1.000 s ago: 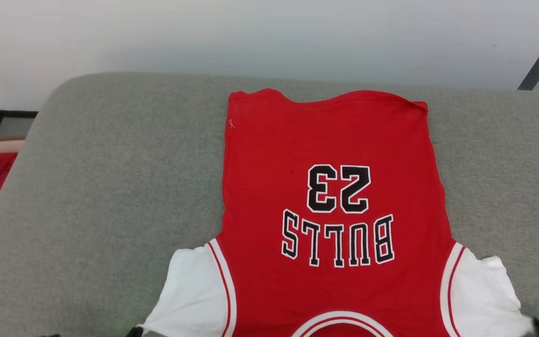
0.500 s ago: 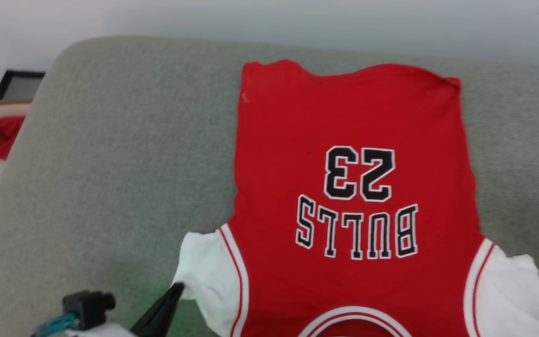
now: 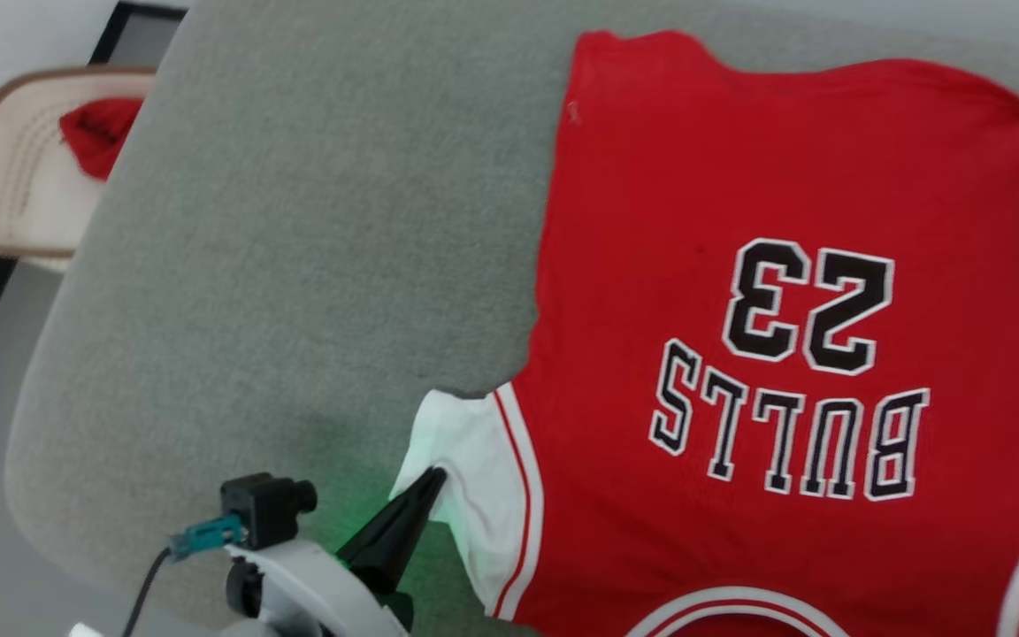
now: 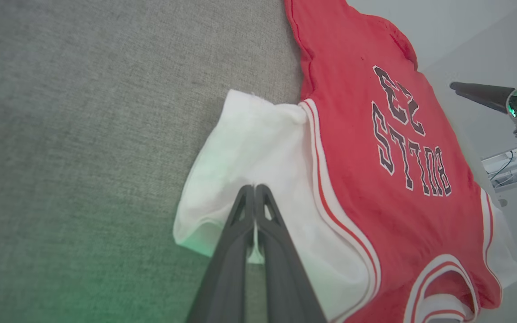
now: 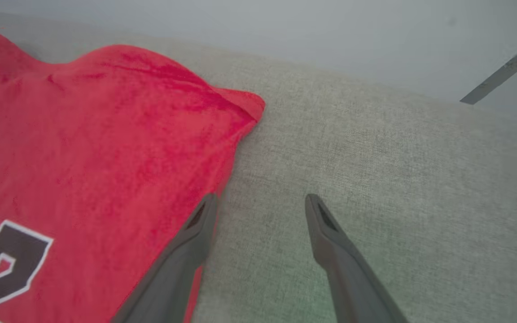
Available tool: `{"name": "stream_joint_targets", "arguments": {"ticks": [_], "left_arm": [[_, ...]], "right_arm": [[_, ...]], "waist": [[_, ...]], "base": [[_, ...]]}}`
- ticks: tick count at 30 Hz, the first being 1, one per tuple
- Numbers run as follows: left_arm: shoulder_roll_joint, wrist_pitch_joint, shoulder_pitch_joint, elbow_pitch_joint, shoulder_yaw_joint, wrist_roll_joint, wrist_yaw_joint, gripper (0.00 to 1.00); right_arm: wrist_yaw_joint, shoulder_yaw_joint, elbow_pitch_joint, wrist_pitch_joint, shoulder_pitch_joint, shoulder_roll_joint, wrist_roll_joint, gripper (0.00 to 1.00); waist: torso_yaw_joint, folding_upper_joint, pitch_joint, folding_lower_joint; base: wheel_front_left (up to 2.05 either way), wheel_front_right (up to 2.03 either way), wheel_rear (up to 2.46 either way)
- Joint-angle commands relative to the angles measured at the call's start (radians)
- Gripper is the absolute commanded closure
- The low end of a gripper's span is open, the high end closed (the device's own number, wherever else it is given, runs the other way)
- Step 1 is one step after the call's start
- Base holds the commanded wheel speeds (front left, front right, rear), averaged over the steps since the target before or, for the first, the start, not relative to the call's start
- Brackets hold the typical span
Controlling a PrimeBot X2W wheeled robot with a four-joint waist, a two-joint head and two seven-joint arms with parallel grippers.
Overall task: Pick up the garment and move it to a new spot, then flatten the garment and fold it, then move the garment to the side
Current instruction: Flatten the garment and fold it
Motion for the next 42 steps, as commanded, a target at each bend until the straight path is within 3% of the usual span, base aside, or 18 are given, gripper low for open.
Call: {"name": "stream_joint_targets", "arguments": {"ticks": [1,14,15,16,17,24,31,42], "left_arm": [[-0.008,-0.002,-0.015,0.005,-0.002,0.006,-0.005,1.0],[-0.097,-0.011,-0.101,0.107,-0.057,0.001,-0.048,1.0],[-0.098,-0.012,-0.103,0.115,-0.062,-0.001,-0.047,1.0],[-0.1,-0.014,-0.105,0.121,-0.066,-0.002,-0.048,1.0],[-0.102,-0.016,-0.106,0.126,-0.069,-0.004,-0.048,1.0],[-0.097,-0.029,-0.109,0.153,-0.081,-0.026,-0.051,1.0],[-0.07,-0.043,-0.104,0.164,-0.084,-0.044,-0.05,1.0],[-0.021,-0.056,-0.083,0.179,-0.045,-0.039,-0.053,1.0]], "right_arm": [[-0.001,0.003,0.011,0.01,-0.019,-0.001,0.0,0.0],[-0.001,0.007,0.316,0.175,-0.248,0.028,-0.123,0.0],[-0.001,0.005,0.343,0.193,-0.254,0.032,-0.135,0.16],[-0.001,0.01,0.364,0.211,-0.26,0.038,-0.148,0.8],[-0.001,0.011,0.382,0.225,-0.266,0.043,-0.159,1.0],[0.0,0.016,0.431,0.276,-0.313,0.055,-0.213,1.0],[0.0,0.038,0.407,0.301,-0.281,0.065,-0.166,1.0],[-0.001,0.121,0.144,0.281,-0.049,-0.005,0.045,1.0]], "waist": [[0.066,-0.0001,0.067,0.0],[0.16,-0.0001,0.149,0.0],[0.163,-0.0001,0.149,0.0],[0.166,-0.0001,0.148,0.0],[0.168,-0.0001,0.148,0.0],[0.158,-0.0001,0.132,0.0],[0.104,-0.0001,0.088,0.0],[-0.023,-0.0001,-0.013,0.0]], "base": [[0.0,0.0,0.0],[0.0,0.0,0.0],[0.0,0.0,0.0],[0.0,0.0,0.0],[0.0,0.0,0.0],[0.0,0.0,0.0],[0.0,0.0,0.0],[0.0,0.0,0.0]]}}
